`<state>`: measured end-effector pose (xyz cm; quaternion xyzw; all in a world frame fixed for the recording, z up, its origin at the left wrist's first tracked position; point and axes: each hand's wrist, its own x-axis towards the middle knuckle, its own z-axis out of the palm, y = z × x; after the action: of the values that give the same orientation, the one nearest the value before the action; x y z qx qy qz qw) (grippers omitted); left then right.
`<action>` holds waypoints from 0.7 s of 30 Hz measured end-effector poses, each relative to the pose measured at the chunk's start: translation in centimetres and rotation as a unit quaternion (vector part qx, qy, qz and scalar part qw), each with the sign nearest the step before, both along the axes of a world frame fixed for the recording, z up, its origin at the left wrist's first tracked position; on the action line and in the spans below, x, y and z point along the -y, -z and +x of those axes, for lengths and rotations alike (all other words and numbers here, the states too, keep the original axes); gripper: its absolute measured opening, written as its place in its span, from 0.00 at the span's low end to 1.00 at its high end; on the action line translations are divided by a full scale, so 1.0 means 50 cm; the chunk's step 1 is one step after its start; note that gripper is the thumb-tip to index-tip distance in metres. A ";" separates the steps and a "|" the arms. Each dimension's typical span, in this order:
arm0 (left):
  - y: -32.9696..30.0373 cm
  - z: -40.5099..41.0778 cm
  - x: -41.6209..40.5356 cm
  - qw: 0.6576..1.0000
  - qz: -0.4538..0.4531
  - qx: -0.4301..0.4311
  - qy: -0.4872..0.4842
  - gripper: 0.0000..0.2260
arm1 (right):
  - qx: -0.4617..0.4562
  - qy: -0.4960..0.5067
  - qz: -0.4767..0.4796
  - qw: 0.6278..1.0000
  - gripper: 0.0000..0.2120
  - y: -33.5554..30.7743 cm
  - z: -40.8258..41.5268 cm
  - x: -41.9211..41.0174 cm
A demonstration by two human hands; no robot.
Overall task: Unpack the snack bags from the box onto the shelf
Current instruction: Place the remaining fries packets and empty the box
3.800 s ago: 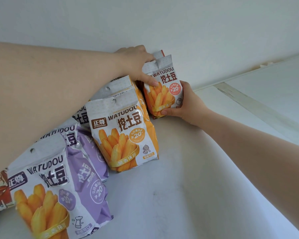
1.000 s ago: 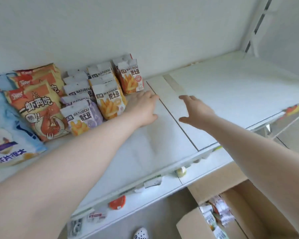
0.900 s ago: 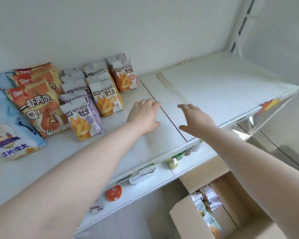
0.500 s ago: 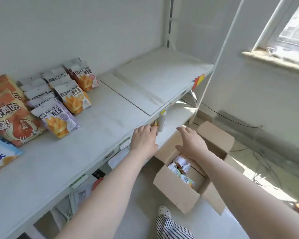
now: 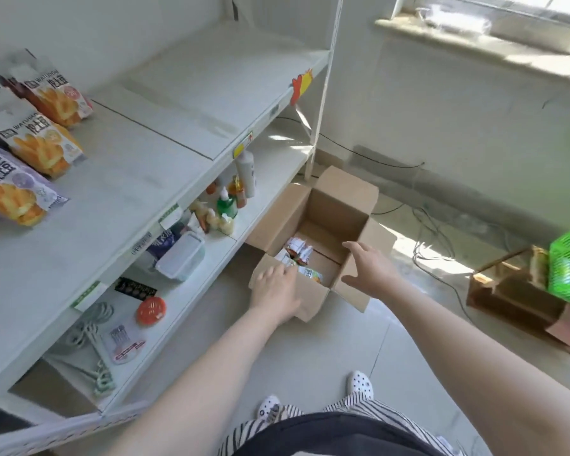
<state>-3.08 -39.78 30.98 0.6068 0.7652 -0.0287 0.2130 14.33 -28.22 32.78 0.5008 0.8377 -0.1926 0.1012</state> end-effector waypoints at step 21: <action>0.119 0.355 -0.268 0.983 -0.083 0.044 -0.157 0.28 | 0.009 -0.085 -0.048 0.995 0.35 0.088 0.387 -0.348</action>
<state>14.68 -26.38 25.06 0.4602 0.8357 -0.0315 0.2980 33.70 -10.83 28.38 0.4239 0.8663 -0.2185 0.1487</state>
